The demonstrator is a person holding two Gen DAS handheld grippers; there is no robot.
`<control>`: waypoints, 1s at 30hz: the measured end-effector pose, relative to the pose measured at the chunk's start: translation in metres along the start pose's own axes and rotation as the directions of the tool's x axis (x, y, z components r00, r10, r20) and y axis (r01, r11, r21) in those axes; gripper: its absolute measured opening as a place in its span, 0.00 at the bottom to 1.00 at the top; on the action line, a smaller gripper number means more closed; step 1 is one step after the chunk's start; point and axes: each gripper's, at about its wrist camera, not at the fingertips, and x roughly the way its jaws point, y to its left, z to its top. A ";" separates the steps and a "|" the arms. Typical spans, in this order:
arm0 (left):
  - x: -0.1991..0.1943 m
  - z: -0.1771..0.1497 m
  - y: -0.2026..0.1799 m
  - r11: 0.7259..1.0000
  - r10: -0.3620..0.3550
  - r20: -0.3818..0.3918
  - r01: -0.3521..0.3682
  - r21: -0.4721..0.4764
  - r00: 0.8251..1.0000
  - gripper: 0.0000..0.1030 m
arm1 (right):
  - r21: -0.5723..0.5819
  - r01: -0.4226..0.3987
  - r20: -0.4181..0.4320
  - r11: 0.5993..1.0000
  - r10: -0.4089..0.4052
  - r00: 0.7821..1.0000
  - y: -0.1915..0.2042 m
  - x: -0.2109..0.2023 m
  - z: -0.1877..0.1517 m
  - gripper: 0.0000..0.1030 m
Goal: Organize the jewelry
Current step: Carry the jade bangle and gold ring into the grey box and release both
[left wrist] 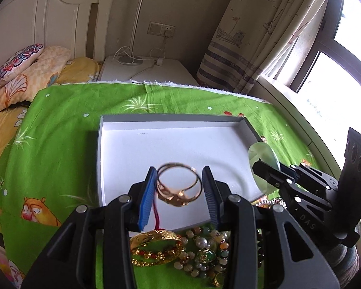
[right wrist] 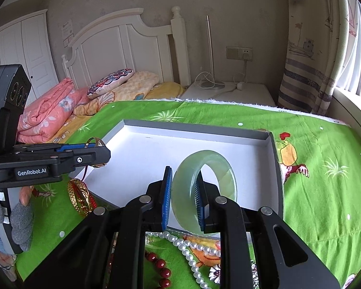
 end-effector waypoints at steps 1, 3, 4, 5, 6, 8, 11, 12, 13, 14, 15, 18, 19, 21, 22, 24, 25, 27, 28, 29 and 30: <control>-0.007 0.001 -0.002 1.000 -0.013 0.009 0.013 0.007 1.000 0.37 | -0.004 0.001 0.003 1.000 -0.001 1.000 0.000 -0.001 0.000 0.19; -0.026 -0.002 -0.009 0.997 -0.078 0.021 0.077 0.025 0.997 0.36 | -0.005 0.001 0.009 1.000 -0.001 1.000 0.001 -0.005 -0.002 0.19; -0.038 -0.007 -0.012 0.995 -0.096 0.042 0.094 0.036 0.995 0.36 | -0.002 0.001 0.013 1.000 -0.001 1.000 0.000 -0.007 -0.002 0.19; -0.051 -0.012 -0.017 0.994 -0.097 0.067 0.093 0.054 0.993 0.35 | 0.000 -0.001 0.018 1.000 0.001 1.000 0.000 -0.009 -0.003 0.19; -0.061 -0.017 -0.022 0.994 -0.094 0.087 0.088 0.072 0.992 0.34 | 0.002 -0.005 0.022 1.000 0.005 1.000 0.000 -0.011 -0.003 0.19; -0.074 -0.020 -0.027 0.993 -0.092 0.099 0.083 0.087 0.991 0.34 | 0.000 -0.007 0.020 1.000 0.007 1.000 0.000 -0.011 -0.002 0.19; -0.068 -0.013 -0.028 0.995 -0.056 0.074 0.050 0.086 0.996 0.35 | -0.005 -0.005 0.007 1.000 0.005 1.000 0.002 -0.007 0.000 0.19; -0.060 -0.010 -0.027 0.995 -0.039 0.048 0.035 0.089 0.998 0.37 | -0.006 -0.007 0.004 1.000 0.007 1.000 0.003 -0.005 0.000 0.19; -0.049 -0.009 -0.026 0.996 -0.030 0.004 0.030 0.089 1.000 0.39 | -0.009 -0.006 0.005 1.000 0.006 1.000 0.004 -0.005 -0.001 0.19; -0.036 -0.010 -0.026 0.995 -0.023 -0.051 0.028 0.091 0.998 0.39 | -0.012 -0.005 0.007 1.000 0.005 1.000 0.004 -0.005 -0.001 0.19; -0.024 -0.013 -0.026 0.995 -0.011 -0.099 0.021 0.102 0.995 0.39 | -0.012 -0.007 0.009 1.000 0.007 1.000 0.004 -0.006 -0.001 0.19; 0.003 -0.026 -0.026 0.987 0.052 -0.159 -0.027 0.157 0.986 0.39 | -0.002 -0.010 0.013 1.000 0.010 1.000 0.001 -0.008 -0.001 0.19; 0.009 -0.028 -0.025 0.984 0.072 -0.160 -0.044 0.171 0.984 0.39 | -0.002 -0.011 0.013 1.000 0.011 1.000 -0.001 -0.008 -0.002 0.19; 0.022 -0.026 -0.023 0.979 0.101 -0.174 -0.067 0.195 0.980 0.39 | -0.003 -0.009 0.012 1.000 0.009 1.000 -0.001 -0.007 -0.002 0.19; 0.030 -0.024 -0.023 0.977 0.105 -0.199 -0.064 0.205 0.974 0.39 | -0.006 -0.007 0.012 1.000 0.008 1.000 0.000 -0.007 -0.002 0.19; 0.044 -0.017 -0.019 0.978 0.103 -0.259 -0.049 0.205 0.961 0.41 | -0.007 -0.008 0.013 1.000 0.008 1.000 0.000 -0.007 -0.002 0.19; 0.048 -0.014 -0.017 0.979 0.100 -0.285 -0.043 0.198 0.953 0.41 | -0.006 -0.009 0.015 1.000 0.009 1.000 0.000 -0.008 -0.003 0.20; 0.050 -0.011 -0.019 0.976 0.108 -0.324 -0.038 0.216 0.940 0.36 | -0.004 -0.010 0.017 1.000 0.010 1.000 -0.003 -0.008 -0.003 0.20; 0.049 -0.010 -0.021 0.974 0.108 -0.337 -0.032 0.223 0.935 0.24 | -0.001 -0.012 0.016 1.000 0.012 1.000 -0.004 -0.008 -0.003 0.20; 0.048 -0.009 -0.022 0.973 0.115 -0.349 -0.035 0.227 0.930 0.04 | 0.001 -0.011 0.017 1.000 0.011 1.000 -0.004 -0.008 -0.003 0.20; 0.046 -0.009 -0.023 0.974 0.112 -0.354 -0.032 0.226 0.928 0.03 | 0.002 -0.011 0.017 1.000 0.011 1.000 -0.005 -0.007 -0.003 0.20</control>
